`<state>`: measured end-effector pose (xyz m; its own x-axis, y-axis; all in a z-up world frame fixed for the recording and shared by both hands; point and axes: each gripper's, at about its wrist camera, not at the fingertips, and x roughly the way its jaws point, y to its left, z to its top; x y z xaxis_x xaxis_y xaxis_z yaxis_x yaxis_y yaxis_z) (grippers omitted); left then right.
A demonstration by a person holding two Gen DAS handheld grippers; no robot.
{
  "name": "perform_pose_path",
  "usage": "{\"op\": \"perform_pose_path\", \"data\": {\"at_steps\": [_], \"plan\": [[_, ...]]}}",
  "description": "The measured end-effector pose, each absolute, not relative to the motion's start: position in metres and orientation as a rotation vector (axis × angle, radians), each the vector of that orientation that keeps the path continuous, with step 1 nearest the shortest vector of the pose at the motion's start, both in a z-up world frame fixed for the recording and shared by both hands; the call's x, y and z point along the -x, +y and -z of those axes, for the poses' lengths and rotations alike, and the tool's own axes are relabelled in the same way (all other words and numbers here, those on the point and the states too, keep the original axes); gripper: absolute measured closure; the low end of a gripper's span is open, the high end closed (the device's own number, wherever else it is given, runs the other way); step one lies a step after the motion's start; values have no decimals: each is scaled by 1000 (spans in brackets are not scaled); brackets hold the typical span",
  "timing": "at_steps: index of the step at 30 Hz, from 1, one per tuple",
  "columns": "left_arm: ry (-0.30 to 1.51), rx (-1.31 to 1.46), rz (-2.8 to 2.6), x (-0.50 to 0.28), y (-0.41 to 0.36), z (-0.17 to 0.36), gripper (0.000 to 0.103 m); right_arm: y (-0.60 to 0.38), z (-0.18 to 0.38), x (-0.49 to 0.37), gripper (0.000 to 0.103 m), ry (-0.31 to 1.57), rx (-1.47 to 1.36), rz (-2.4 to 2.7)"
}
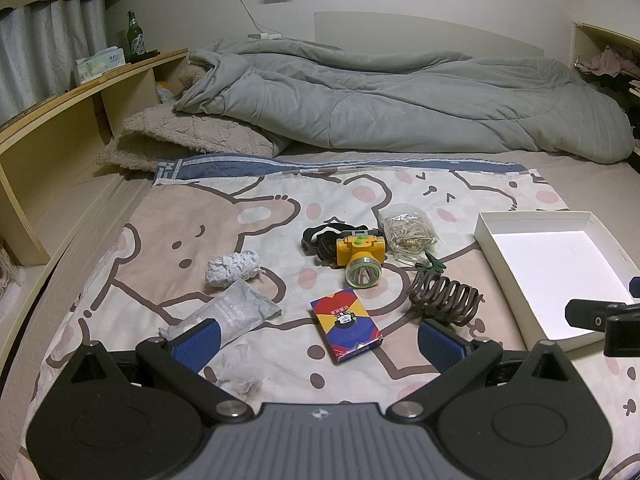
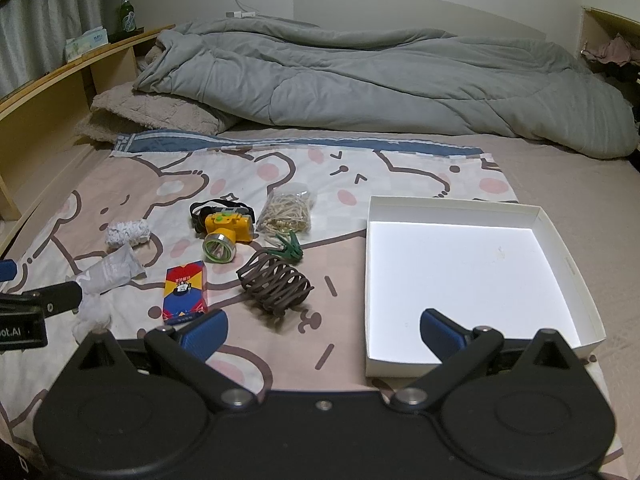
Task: Organize objects
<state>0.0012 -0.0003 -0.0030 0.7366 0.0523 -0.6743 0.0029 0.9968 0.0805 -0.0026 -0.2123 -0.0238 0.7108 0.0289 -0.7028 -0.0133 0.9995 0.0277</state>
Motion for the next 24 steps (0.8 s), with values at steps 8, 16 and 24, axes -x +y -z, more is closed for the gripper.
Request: {"op": "perform_pose_path", "data": {"at_steps": [8,16,24], "plan": [[743,-78,-27,-1,0,3,0,-213,25,3,0,781,-22,-24],[742,-77,-26,-1,0,3,0,-213,26,3,0,781,-22,-23],[743,-79,-27,-1,-1,3,0,-213,25,3,0,782,-22,-24]]}}
